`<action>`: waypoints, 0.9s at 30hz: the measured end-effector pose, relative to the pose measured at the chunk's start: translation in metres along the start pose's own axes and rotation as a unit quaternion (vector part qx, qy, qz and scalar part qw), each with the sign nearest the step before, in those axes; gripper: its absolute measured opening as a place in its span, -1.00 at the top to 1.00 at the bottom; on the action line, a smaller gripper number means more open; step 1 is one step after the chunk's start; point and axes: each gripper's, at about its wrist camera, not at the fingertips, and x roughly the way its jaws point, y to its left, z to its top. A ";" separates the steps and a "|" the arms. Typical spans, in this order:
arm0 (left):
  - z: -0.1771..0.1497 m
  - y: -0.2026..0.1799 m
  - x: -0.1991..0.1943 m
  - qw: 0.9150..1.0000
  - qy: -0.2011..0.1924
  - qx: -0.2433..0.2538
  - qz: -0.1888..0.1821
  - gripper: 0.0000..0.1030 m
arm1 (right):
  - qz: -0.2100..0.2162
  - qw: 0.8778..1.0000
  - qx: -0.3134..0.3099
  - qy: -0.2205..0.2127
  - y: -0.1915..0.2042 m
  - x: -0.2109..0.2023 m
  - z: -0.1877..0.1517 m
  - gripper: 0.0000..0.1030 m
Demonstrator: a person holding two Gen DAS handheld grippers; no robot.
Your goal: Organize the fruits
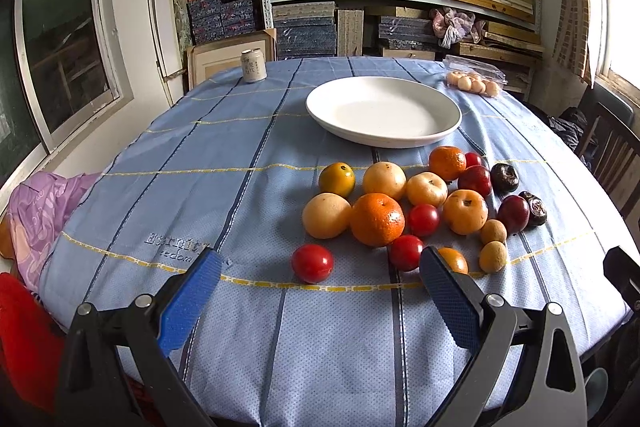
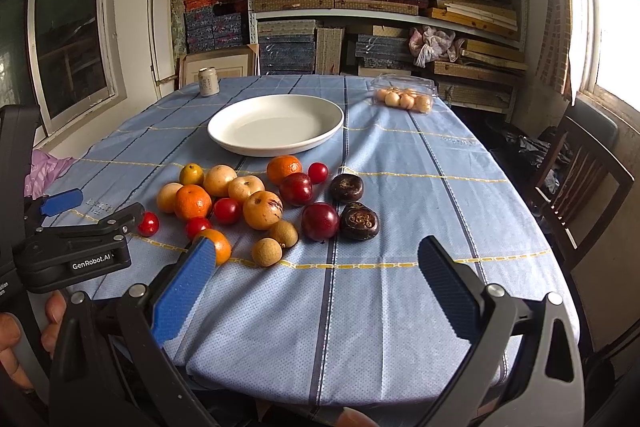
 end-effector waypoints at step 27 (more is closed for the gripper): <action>0.001 0.000 0.000 1.000 0.000 0.000 0.000 -0.93 | 0.000 1.000 -0.003 0.001 0.001 0.001 0.001 -0.92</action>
